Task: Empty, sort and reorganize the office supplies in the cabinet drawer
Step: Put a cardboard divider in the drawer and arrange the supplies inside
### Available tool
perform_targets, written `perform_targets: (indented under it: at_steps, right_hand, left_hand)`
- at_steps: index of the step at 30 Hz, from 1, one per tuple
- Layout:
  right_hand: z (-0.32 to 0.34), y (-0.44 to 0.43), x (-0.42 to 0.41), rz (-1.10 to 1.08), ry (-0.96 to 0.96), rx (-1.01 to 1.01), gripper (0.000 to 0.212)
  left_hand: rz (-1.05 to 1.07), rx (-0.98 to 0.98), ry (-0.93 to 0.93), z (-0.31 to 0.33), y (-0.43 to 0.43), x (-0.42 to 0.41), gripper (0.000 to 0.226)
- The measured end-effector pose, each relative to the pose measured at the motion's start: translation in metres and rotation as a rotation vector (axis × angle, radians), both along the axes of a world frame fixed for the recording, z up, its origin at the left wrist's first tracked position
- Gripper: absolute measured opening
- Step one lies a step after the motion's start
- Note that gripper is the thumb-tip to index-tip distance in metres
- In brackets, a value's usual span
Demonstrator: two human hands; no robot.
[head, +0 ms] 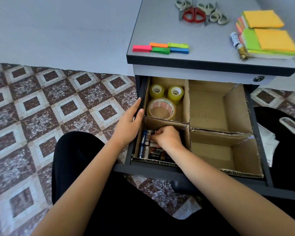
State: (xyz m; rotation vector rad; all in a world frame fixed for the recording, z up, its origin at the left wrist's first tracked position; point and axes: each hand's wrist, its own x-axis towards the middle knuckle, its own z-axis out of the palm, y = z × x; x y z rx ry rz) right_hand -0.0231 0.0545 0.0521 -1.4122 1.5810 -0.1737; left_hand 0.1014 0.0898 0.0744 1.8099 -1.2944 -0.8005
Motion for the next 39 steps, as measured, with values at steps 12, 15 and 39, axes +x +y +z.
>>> perform_targets:
  at_steps: [12, 15, 39]
  right_hand:
    - [0.073, 0.016, -0.041, 0.054, -0.388, -0.287, 0.007]
    - [0.099, 0.006, -0.055, 0.029, -0.409, -0.381, 0.007]
    - [0.202, -0.168, -0.152, -0.084, 0.087, -0.889, 0.016]
  left_hand:
    - [0.045, -0.2, -0.259, 0.017, -0.005, 0.006, 0.038]
    - [0.035, -0.279, -0.267, 0.038, -0.012, 0.001, 0.035]
    - [-0.268, -0.358, -0.559, 0.158, -0.19, -0.11, 0.026]
